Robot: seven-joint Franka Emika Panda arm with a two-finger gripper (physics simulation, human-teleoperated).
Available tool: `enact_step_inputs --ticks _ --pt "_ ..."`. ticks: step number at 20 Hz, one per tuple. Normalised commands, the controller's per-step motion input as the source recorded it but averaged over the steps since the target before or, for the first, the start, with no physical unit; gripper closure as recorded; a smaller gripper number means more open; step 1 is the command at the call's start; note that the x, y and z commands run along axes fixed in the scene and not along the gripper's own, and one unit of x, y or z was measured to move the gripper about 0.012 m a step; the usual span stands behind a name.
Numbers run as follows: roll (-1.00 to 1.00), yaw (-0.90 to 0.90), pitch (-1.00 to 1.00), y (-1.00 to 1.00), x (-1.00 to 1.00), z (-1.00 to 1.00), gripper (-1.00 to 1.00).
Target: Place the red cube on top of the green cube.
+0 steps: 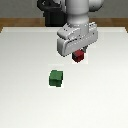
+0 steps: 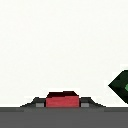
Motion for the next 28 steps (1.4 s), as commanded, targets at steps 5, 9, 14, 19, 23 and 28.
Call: enact_step_inputs --ticks 5,9,14,19,23,28 --pt "0.00 0.00 0.00 -0.10 0.00 1.00 1.00" --pt "0.00 0.00 0.00 -0.50 0.00 0.00 1.00" --pt "0.00 0.00 0.00 -1.00 0.00 0.00 1.00" --pt "0.00 0.00 0.00 -0.40 0.20 0.00 1.00" --pt "0.00 0.00 0.00 0.00 0.75 0.00 1.00" --pt "0.00 0.00 0.00 0.20 0.80 0.00 1.00"
